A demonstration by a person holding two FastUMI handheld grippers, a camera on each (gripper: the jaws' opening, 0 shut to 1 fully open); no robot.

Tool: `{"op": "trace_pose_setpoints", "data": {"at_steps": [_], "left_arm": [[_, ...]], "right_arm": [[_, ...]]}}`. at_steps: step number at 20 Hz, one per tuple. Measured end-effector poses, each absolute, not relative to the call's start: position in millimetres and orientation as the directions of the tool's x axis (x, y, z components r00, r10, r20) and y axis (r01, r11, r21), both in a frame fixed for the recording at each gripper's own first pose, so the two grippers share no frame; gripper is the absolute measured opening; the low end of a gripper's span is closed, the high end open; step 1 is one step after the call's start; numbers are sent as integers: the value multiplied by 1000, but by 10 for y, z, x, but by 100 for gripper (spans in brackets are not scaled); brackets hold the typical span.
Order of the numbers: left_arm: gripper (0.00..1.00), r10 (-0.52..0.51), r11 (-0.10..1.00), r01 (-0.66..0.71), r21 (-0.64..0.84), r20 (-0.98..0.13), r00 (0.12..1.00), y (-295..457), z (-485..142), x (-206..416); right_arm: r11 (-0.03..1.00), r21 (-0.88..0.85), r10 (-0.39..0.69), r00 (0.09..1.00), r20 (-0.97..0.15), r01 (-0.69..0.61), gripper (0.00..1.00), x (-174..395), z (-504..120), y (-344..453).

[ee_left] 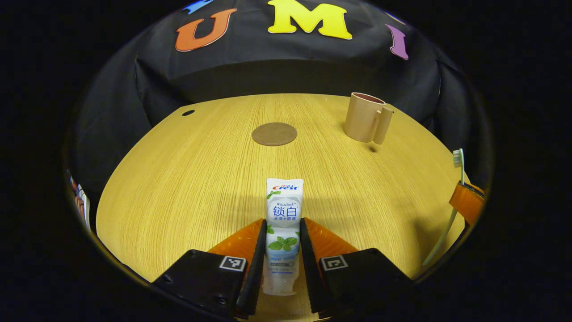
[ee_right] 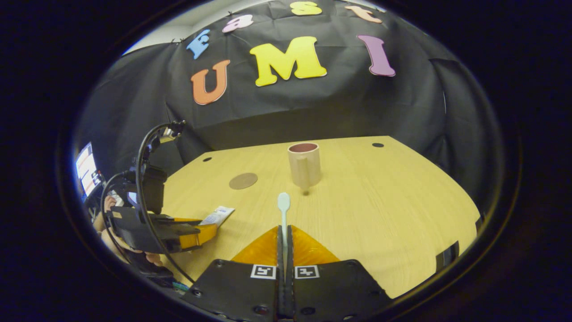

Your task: Put the toothbrush and toothpaste on the desktop into the cup, then pick up the cup and place it on the coaster on the desktop.

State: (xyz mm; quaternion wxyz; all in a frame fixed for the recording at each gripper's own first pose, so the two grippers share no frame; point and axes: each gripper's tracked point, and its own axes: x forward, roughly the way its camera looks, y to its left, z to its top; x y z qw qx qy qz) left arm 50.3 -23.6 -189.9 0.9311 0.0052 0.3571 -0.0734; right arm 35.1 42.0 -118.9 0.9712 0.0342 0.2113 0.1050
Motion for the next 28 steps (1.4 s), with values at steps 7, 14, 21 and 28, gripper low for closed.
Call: {"op": "trace_pose_setpoints", "data": {"at_steps": [7,14,21,28], "left_arm": [[38,-96,995,73,-62,-621,778,-99,-1828,433],[39,-73,996,44,-74,-463,883,-32,-1354,398],[38,-65,995,40,-88,-295,953,54,-819,477],[38,-55,994,29,-103,-269,962,156,-627,582]], "right_arm": [[977,85,212,901,-379,-194,1,279,-1096,368],[975,55,223,908,-354,-217,1,286,-979,413],[971,17,233,925,-301,-239,1,460,-649,560],[960,-1,270,932,-241,-279,0,857,-170,780]]}}
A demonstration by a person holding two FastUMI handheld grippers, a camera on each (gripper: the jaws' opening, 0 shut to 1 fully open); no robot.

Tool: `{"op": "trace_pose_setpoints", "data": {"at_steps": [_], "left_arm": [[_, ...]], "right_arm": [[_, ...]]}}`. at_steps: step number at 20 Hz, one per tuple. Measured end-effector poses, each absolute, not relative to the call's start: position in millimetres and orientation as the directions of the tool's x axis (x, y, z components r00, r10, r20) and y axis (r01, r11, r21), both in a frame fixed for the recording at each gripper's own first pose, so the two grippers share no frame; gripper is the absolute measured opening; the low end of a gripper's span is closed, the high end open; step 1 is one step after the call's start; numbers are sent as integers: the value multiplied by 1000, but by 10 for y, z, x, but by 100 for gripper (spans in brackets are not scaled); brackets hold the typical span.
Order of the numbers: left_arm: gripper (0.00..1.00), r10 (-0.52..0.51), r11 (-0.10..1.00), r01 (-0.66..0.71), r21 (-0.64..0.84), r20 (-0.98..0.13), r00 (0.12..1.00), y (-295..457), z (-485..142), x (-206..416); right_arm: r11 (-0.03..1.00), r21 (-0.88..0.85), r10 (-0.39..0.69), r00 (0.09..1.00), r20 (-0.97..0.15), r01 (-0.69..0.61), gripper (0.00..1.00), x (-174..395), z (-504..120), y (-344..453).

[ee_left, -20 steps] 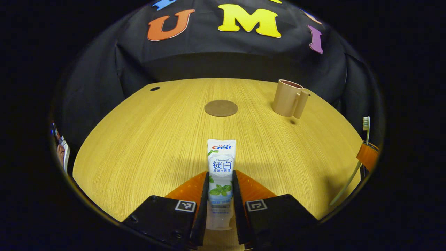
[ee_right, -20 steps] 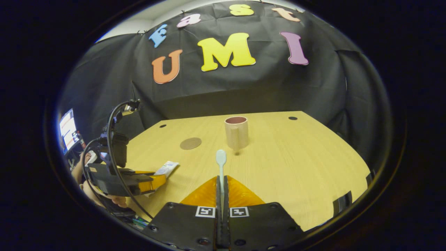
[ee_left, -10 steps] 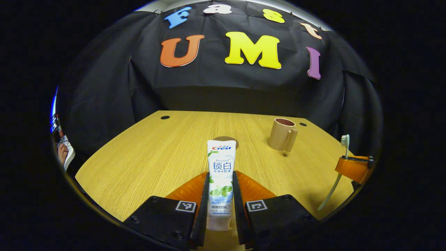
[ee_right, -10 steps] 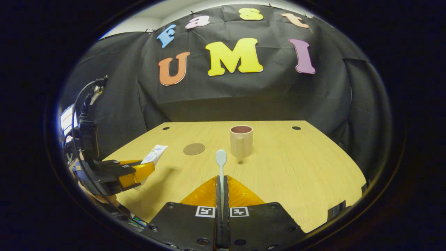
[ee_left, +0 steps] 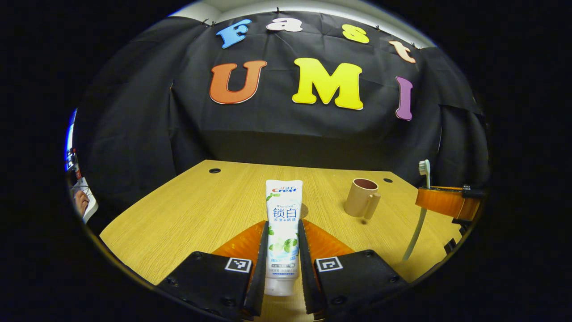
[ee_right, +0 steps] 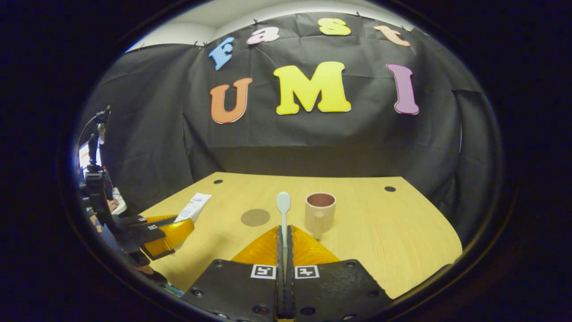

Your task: Put the toothbrush and toothpaste on the desktop into the cup, then pick up the cup and place it on the coaster on the desktop.

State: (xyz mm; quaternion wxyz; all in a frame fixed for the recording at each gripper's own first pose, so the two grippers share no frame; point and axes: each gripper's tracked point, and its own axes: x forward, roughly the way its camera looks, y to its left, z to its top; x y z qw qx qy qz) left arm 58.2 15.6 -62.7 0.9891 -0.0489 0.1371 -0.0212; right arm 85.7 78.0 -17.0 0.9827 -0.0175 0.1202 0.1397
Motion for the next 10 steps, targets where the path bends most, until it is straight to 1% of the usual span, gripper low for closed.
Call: {"op": "trace_pose_setpoints", "data": {"at_steps": [6,10], "left_arm": [[38,-59,994,35,-106,-235,970,161,-401,579],[38,-61,994,37,-105,-234,970,162,-292,560]], "right_arm": [[972,-23,227,963,-143,-232,0,1412,388,712],[982,11,190,977,-95,-190,1,1912,648,606]]}}
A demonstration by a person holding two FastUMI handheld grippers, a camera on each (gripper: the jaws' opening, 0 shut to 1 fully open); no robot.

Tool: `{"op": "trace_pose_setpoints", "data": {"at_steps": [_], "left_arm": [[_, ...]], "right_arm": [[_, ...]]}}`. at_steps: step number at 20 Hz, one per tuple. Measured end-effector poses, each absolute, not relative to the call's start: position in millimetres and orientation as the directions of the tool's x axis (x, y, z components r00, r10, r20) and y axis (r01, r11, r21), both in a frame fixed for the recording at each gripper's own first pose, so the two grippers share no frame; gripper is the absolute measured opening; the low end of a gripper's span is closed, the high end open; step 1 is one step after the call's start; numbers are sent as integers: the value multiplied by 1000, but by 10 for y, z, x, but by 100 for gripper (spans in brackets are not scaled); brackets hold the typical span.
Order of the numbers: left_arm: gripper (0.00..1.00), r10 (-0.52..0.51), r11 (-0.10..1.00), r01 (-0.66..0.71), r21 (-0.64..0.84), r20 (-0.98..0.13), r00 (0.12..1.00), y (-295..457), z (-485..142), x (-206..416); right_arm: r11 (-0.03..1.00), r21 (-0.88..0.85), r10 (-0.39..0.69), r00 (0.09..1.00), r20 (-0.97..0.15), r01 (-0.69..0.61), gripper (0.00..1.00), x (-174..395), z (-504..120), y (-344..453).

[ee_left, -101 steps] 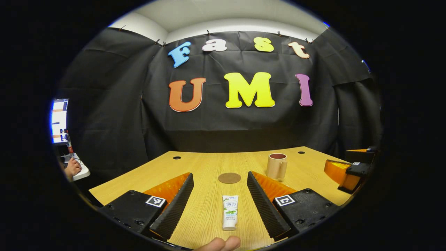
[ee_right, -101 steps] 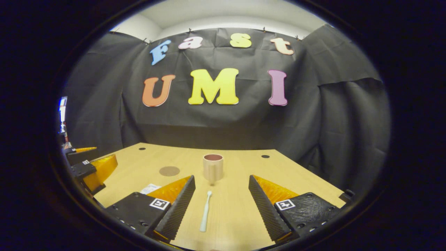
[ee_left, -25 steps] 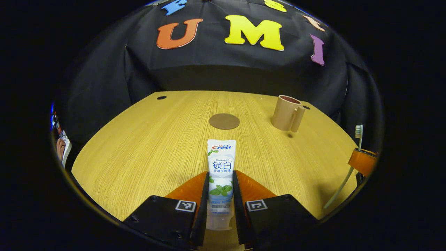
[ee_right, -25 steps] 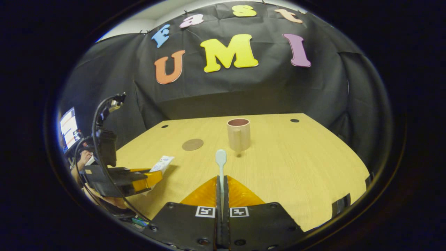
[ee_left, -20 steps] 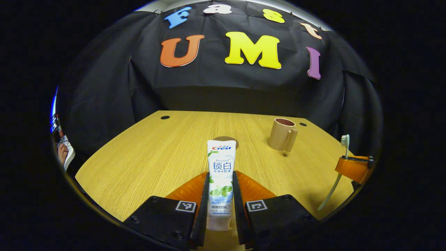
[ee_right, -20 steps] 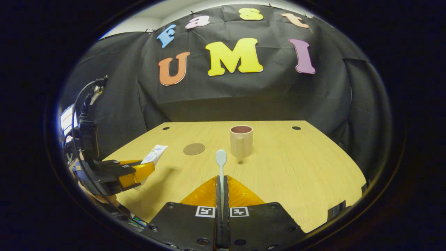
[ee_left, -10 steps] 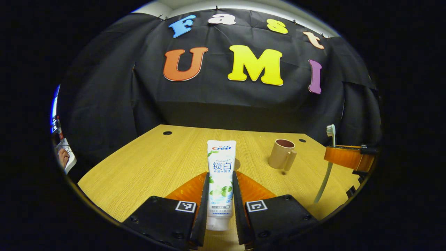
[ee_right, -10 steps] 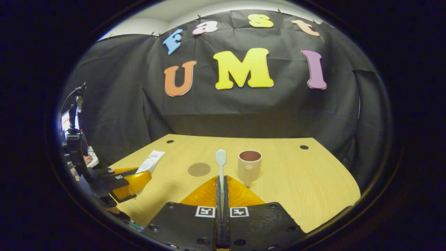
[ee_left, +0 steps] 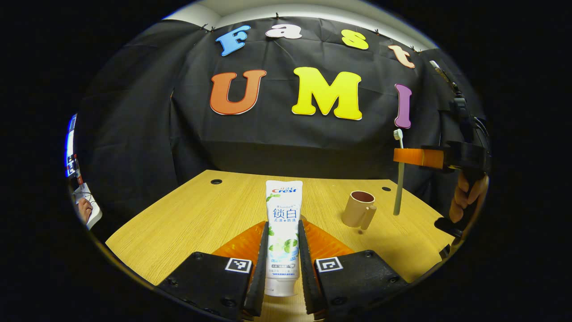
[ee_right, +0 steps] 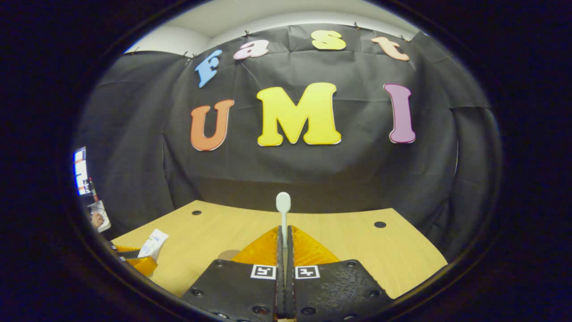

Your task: Put the toothbrush and toothpaste on the desktop into the cup, then pick up the cup and place it on the coaster on the desktop.

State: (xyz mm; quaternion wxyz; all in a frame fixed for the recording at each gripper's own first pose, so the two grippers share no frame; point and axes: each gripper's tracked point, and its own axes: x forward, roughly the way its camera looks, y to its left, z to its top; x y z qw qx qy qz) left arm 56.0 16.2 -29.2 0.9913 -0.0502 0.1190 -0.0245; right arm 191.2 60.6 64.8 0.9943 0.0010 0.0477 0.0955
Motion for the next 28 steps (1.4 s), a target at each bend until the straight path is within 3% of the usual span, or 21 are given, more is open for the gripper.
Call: {"op": "trace_pose_setpoints", "data": {"at_steps": [11,23,25,28], "left_arm": [[39,-77,992,54,-115,-201,977,110,-192,726],[38,-124,987,95,-130,-233,965,-161,-403,909],[38,-124,988,98,-121,-232,965,-212,-423,939],[38,-127,987,102,-120,-221,967,-283,-443,1013]], "right_arm": [[983,30,183,974,-136,-181,1,3154,447,585],[967,29,253,941,-222,-253,4,3382,-114,642],[961,38,275,939,-207,-273,19,3274,-58,632],[963,11,267,952,-151,-269,55,3128,89,512]]}}
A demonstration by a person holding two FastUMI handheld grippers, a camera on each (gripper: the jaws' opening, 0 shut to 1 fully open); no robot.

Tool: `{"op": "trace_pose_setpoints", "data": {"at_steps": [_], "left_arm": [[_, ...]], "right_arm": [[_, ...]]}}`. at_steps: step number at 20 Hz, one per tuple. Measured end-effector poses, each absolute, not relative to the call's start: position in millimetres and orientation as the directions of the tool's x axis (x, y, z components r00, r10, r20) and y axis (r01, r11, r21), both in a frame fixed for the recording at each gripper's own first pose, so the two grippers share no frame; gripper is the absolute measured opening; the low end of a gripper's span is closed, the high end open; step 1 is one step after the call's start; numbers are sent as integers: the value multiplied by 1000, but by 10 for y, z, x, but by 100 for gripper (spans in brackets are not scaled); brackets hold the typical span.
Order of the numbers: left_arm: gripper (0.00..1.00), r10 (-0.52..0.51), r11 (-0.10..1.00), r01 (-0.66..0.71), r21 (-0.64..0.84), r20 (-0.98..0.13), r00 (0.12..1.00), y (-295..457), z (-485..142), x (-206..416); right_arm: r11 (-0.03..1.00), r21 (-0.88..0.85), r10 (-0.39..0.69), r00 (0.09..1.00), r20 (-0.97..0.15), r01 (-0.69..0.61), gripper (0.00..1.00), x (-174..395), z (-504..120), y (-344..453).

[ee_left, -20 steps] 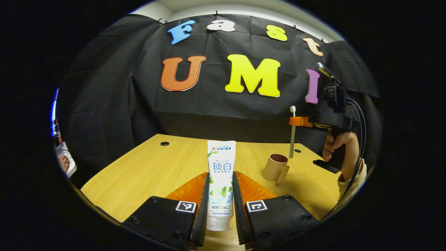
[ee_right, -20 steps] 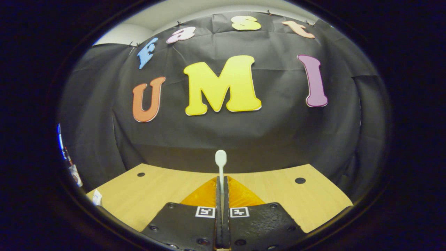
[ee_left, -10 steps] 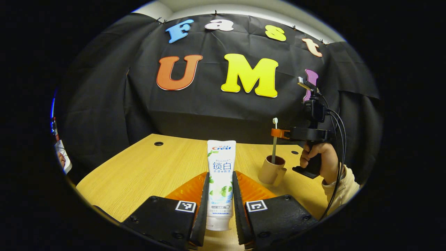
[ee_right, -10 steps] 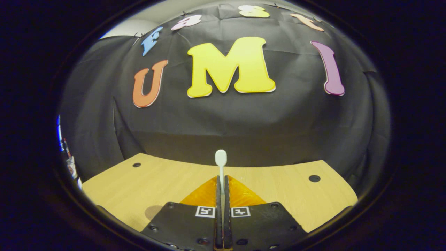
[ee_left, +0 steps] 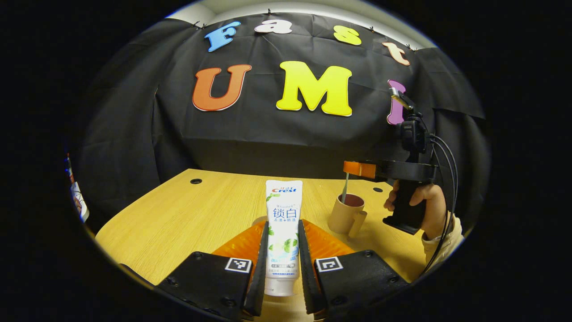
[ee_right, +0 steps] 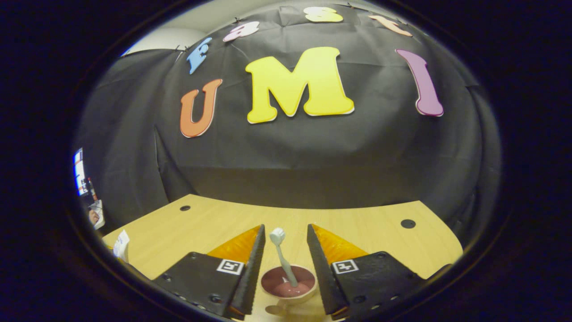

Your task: Put the toothbrush and toothpaste on the desktop into the cup, then pick up the cup and place it on the coaster on the desktop.

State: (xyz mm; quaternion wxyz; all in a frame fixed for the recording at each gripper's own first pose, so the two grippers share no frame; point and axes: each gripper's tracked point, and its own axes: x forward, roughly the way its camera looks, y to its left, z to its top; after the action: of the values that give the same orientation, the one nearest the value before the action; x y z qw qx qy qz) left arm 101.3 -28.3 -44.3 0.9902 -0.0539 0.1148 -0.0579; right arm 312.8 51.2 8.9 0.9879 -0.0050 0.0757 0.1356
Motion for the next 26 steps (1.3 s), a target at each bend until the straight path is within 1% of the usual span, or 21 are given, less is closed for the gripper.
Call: {"op": "trace_pose_setpoints", "data": {"at_steps": [1,3,8,11,14,15,18,19,20,21,23,26], "left_arm": [[38,-128,988,103,-120,-224,966,-321,-446,1059],[38,-123,988,98,-118,-226,966,-378,-441,1154],[38,-112,990,93,-102,-200,973,-540,-335,1396],[39,-112,990,94,-103,-191,975,-678,-252,1564],[38,-128,988,113,-107,-147,981,-868,-53,1778],[38,-136,987,123,-106,-126,983,-949,30,1864],[38,-155,982,146,-116,-66,986,-1171,287,2098],[42,-163,980,155,-128,-50,985,-1265,347,2198],[42,-164,978,157,-134,-45,985,-1331,377,2277],[38,-166,978,159,-136,-42,985,-1402,389,2359],[38,-175,977,169,-133,-40,984,-1556,364,2499],[38,-213,972,203,-120,-79,974,-1810,178,2645]], "right_arm": [[964,3,262,956,-131,-264,65,3070,131,482],[969,-5,244,965,-91,-246,98,2938,223,369],[972,-5,234,971,-47,-235,98,2568,245,59],[982,-24,186,982,-42,-187,98,2371,96,-290],[988,-59,137,990,-31,-139,98,2276,-129,-571],[989,-60,133,990,-41,-135,96,2262,-226,-616],[985,-16,169,981,-97,-172,98,2206,-487,-609],[984,-6,174,980,-100,-176,98,2214,-523,-626],[983,-4,180,978,-101,-181,98,2215,-537,-624],[983,-5,184,978,-97,-185,98,2211,-550,-622],[981,7,195,977,-88,-196,98,2204,-550,-613],[979,13,203,975,-86,-203,97,2188,-549,-628]]}}
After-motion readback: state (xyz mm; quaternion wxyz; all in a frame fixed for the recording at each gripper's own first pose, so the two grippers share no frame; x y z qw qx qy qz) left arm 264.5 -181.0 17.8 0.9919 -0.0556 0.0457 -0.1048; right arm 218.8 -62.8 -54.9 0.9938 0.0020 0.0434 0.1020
